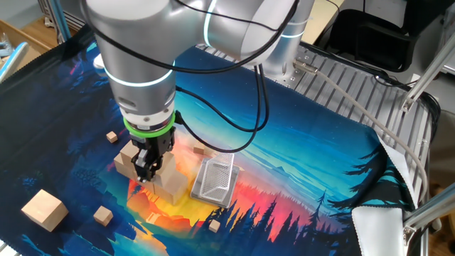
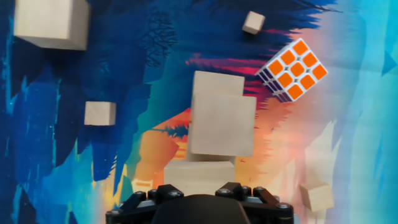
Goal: Stack the blocks into a pyramid shape
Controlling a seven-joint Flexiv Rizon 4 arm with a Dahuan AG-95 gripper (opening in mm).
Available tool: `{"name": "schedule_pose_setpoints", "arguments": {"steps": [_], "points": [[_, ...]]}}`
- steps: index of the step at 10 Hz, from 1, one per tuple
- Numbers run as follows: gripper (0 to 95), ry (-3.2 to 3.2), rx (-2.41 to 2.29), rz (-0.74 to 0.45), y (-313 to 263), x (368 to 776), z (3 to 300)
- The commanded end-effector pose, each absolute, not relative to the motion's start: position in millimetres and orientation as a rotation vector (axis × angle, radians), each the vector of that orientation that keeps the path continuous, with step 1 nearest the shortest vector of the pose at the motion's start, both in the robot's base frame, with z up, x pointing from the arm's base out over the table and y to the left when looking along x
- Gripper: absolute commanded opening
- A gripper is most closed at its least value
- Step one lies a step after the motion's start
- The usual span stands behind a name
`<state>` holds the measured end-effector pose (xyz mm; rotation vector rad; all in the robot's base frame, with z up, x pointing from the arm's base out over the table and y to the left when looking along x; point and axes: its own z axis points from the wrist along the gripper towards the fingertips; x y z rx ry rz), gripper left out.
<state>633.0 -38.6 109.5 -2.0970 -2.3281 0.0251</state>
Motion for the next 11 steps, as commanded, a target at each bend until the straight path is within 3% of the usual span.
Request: {"name": "schedule_pose_setpoints", "arguments": {"steps": [1, 11], "points": [[0.0, -2.323, -2.124, 0.023, -42.0, 631.1, 106.7], [0.0, -2.308, -2.15, -0.015, -44.6, 622.0, 98.4]]}}
